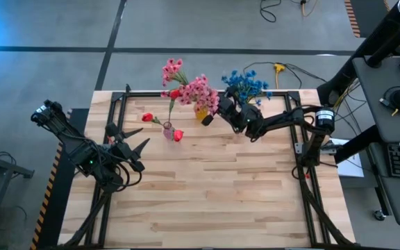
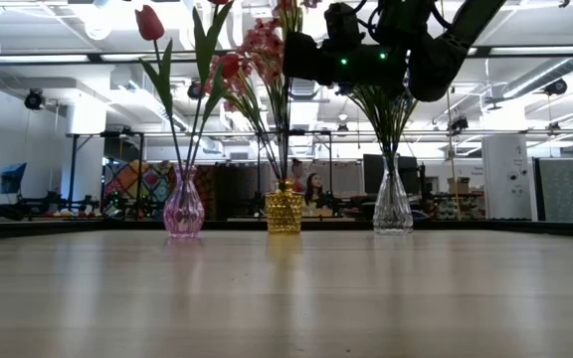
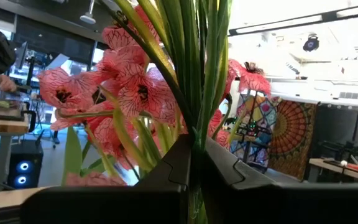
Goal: Sort flowers into vase by color
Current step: Put the pink flowers into the yellow vase
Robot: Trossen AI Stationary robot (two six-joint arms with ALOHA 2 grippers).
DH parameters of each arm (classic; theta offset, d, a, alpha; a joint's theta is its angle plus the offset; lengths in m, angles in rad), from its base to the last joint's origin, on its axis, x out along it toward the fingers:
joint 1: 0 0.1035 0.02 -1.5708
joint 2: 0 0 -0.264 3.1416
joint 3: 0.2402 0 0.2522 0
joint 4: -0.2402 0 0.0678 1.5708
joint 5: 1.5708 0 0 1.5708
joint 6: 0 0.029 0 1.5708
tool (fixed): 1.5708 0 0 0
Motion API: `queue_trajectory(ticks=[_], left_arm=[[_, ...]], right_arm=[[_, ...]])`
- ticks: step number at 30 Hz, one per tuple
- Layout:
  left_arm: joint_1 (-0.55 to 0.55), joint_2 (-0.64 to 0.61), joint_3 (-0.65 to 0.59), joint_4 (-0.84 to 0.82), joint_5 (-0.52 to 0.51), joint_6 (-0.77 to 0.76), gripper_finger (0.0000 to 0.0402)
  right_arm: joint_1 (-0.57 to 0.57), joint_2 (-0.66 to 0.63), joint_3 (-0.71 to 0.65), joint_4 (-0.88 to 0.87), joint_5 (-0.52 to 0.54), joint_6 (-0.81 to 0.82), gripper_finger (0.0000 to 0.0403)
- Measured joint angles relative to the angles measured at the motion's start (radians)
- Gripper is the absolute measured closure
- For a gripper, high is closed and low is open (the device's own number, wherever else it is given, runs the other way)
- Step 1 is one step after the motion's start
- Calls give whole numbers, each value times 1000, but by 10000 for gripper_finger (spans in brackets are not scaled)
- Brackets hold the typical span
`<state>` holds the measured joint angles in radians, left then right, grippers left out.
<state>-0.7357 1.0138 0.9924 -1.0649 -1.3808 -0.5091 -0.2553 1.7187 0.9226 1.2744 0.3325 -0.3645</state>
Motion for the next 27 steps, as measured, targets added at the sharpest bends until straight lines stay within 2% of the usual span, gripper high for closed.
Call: queue_trajectory(ticks=[27], left_arm=[[0,0,0,0,0,2,224]], right_arm=[[-14,0,2,-49,0,52,390]])
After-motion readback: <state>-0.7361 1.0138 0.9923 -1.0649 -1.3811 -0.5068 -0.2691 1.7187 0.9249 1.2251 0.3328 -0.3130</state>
